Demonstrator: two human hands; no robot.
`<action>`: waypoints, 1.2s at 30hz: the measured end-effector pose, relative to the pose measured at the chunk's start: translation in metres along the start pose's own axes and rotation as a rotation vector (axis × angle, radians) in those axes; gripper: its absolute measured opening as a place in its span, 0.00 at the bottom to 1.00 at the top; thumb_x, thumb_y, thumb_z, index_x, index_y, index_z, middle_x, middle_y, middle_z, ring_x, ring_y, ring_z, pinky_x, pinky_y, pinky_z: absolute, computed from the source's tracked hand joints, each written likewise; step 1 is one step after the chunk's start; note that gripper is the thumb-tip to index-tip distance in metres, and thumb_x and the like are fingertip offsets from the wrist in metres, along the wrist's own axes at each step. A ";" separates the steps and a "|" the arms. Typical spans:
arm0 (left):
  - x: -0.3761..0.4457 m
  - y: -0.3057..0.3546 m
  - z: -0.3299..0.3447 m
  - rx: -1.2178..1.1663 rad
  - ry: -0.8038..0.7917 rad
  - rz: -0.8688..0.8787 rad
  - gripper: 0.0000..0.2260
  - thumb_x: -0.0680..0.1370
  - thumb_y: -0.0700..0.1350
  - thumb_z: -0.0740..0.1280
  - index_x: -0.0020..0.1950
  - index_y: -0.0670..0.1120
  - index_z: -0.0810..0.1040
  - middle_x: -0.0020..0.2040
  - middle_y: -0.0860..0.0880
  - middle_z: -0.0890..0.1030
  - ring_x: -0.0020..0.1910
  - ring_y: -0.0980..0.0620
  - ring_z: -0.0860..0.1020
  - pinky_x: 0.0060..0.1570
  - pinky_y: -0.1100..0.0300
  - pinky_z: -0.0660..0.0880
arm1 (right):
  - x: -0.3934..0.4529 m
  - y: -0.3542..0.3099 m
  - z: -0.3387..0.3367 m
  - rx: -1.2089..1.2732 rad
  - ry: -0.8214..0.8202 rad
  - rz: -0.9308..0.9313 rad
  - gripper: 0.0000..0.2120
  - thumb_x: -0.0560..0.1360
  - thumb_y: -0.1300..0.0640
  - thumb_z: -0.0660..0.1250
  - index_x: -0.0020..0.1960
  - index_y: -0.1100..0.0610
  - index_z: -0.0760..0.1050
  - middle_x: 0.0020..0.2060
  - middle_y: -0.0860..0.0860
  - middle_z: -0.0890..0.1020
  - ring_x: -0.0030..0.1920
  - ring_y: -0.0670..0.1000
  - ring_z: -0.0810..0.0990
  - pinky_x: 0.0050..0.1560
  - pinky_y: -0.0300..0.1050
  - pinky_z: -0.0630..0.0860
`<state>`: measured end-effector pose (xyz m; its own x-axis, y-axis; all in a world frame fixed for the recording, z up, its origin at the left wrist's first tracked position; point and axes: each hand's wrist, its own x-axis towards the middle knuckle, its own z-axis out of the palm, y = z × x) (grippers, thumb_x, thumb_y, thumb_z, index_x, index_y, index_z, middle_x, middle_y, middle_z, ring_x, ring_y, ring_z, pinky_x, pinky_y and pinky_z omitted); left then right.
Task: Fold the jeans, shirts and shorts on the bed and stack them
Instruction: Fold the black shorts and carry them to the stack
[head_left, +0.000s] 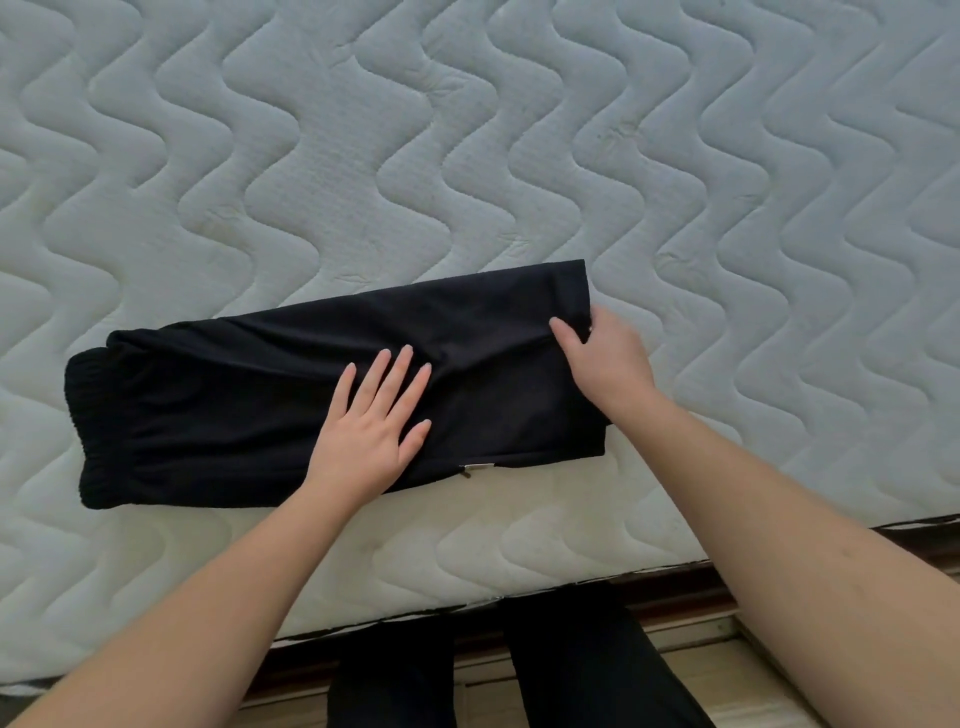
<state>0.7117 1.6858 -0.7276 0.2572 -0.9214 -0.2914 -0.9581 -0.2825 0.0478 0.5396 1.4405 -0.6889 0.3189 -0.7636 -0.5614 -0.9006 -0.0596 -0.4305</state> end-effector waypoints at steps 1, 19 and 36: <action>0.001 0.002 -0.001 0.001 0.000 -0.004 0.28 0.83 0.60 0.45 0.81 0.52 0.50 0.82 0.49 0.49 0.80 0.48 0.49 0.77 0.44 0.48 | -0.002 0.004 0.000 0.046 0.001 -0.032 0.16 0.79 0.41 0.60 0.56 0.53 0.73 0.47 0.49 0.79 0.47 0.52 0.76 0.45 0.47 0.70; 0.069 0.076 -0.011 -0.035 -0.012 0.036 0.28 0.82 0.61 0.46 0.81 0.56 0.48 0.82 0.47 0.47 0.80 0.44 0.46 0.76 0.38 0.46 | 0.029 0.069 -0.093 0.171 0.089 -0.095 0.12 0.82 0.50 0.58 0.62 0.49 0.75 0.52 0.46 0.81 0.56 0.51 0.78 0.54 0.42 0.68; 0.065 -0.055 -0.099 -0.477 0.221 -0.128 0.16 0.82 0.49 0.57 0.66 0.46 0.77 0.66 0.47 0.76 0.67 0.46 0.71 0.70 0.48 0.62 | -0.084 -0.107 -0.055 0.109 0.033 -0.463 0.19 0.83 0.52 0.57 0.70 0.33 0.65 0.42 0.50 0.83 0.41 0.47 0.80 0.45 0.41 0.75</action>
<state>0.7934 1.6147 -0.6549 0.4379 -0.8913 -0.1179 -0.7668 -0.4387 0.4686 0.5926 1.4751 -0.5570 0.6681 -0.6928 -0.2713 -0.6294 -0.3319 -0.7026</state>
